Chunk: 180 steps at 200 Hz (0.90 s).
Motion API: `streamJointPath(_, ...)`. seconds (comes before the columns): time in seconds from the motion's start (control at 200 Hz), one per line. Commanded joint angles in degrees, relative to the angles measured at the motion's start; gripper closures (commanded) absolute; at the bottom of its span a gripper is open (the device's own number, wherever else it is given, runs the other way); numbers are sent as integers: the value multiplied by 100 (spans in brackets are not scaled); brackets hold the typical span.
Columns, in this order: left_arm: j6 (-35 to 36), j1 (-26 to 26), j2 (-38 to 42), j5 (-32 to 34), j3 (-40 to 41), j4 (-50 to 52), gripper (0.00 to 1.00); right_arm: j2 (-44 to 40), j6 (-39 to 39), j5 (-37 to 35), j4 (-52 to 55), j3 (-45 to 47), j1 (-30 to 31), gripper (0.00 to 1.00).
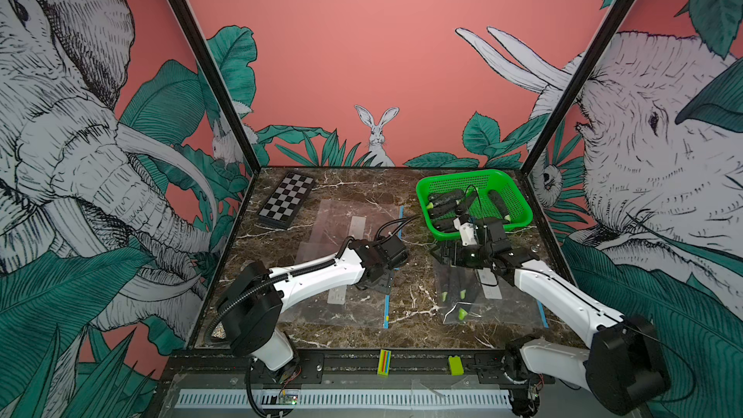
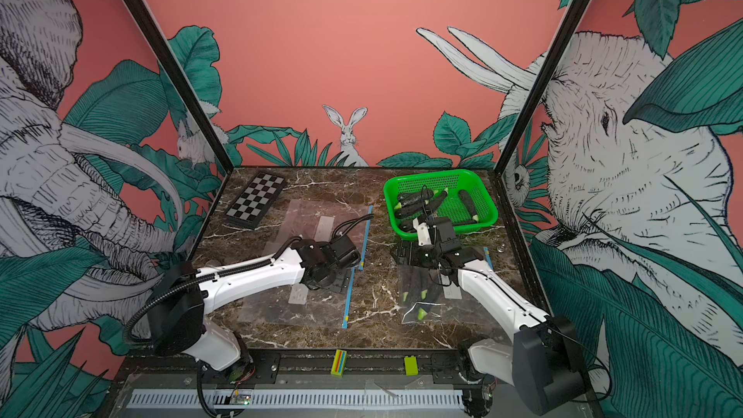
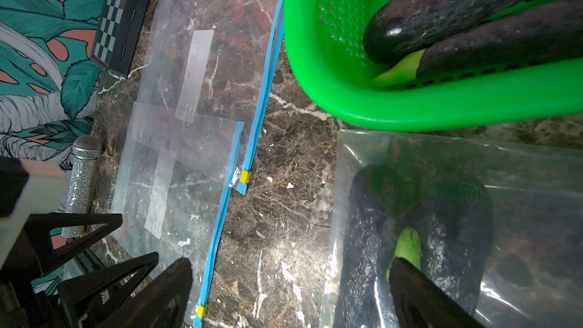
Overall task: Place the eggplant in a zip-top bag and seal the zipper
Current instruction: Open the zipper of the food storage bag at the center of the board.
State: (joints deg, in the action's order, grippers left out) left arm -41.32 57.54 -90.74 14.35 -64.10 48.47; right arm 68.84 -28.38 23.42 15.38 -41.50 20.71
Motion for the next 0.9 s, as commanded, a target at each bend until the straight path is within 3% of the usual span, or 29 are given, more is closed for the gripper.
streamJointPath(0.0, -129, 47, -127, -20, 37, -232, 16, -17, -1, 49, -210, 75, 29, 5)
streamJointPath(0.345, 131, 56, -755, -439, -67, -930, 22, -72, 96, -17, -81, 126, 30, 6)
streamJointPath(0.895, 354, 56, -1187, -314, -174, -971, 38, -147, 189, -165, 99, 179, 23, 7)
